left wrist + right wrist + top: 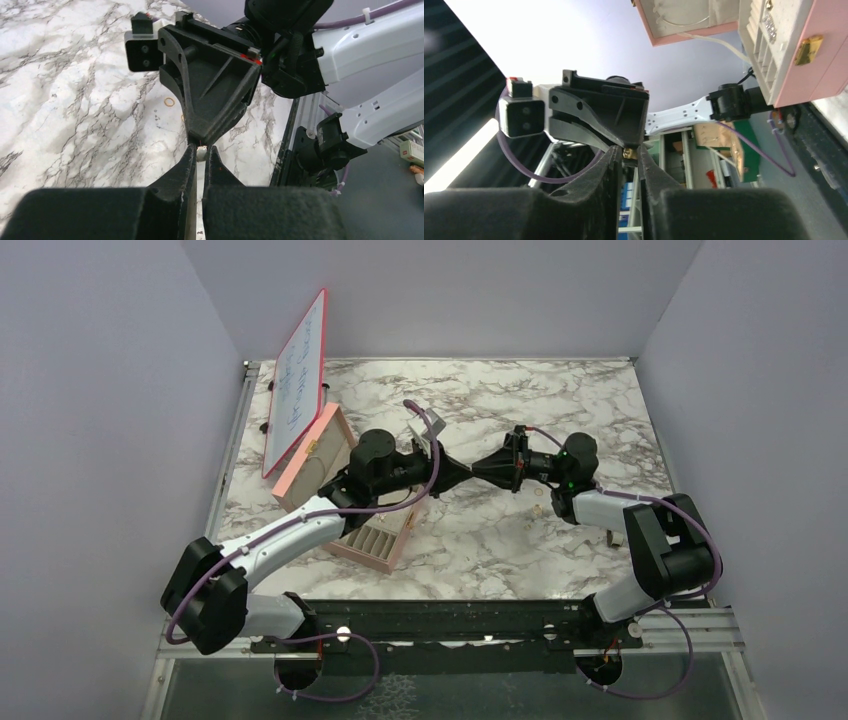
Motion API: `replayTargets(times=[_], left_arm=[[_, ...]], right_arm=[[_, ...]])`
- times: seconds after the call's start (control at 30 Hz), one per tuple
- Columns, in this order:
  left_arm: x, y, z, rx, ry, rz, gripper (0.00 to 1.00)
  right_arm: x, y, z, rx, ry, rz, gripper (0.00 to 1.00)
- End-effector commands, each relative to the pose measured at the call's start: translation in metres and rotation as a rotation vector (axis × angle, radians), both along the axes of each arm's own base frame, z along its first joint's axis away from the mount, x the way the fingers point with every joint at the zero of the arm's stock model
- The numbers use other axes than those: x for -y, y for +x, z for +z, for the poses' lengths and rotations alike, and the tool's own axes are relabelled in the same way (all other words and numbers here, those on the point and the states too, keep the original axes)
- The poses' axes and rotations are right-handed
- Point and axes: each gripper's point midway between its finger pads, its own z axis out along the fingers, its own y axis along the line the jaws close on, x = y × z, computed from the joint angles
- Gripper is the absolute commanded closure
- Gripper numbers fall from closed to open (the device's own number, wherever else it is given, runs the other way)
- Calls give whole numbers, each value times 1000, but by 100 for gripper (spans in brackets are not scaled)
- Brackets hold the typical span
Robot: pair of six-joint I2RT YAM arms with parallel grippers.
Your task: Organize the mixed jewelry
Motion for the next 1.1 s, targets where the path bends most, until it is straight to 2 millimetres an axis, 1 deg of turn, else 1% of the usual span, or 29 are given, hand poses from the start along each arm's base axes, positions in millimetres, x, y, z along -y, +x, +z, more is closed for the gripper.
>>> replayTargets(times=[0.0, 0.03, 0.1, 0.2, 0.3, 0.4, 0.53, 0.67, 0.77, 0.87, 0.93, 1.07], left_arm=[[-4, 15, 19, -10, 15, 92, 100], [-6, 17, 14, -39, 46, 106, 100], [-11, 16, 5, -93, 96, 124, 100], [-24, 11, -10, -195, 173, 150, 100], [-42, 3, -25, -304, 262, 184, 100], [-64, -4, -41, -414, 361, 224, 100], [-94, -22, -60, -512, 518, 256, 100], [-124, -30, -75, -535, 687, 288, 100], [-142, -29, -84, -555, 767, 308, 100], [-155, -26, -95, -573, 836, 329, 100], [-161, -21, -102, -587, 868, 344, 100], [-166, -12, -113, -604, 913, 366, 100]], right_arm=[[2, 2, 3, 72, -12, -29, 67], [2, 4, 0, 73, -25, -39, 60], [4, 8, -9, 70, -54, -67, 52], [12, 14, -28, 53, -112, -127, 47], [22, 19, -48, 48, -176, -177, 46], [29, 18, -69, 53, -233, -202, 47], [32, 10, -100, 89, -322, -182, 50], [37, -3, -130, 106, -412, -139, 52], [41, -10, -144, 135, -475, -116, 53], [46, -13, -154, 164, -536, -122, 53], [49, -14, -159, 178, -572, -131, 53], [53, -18, -166, 185, -611, -138, 53]])
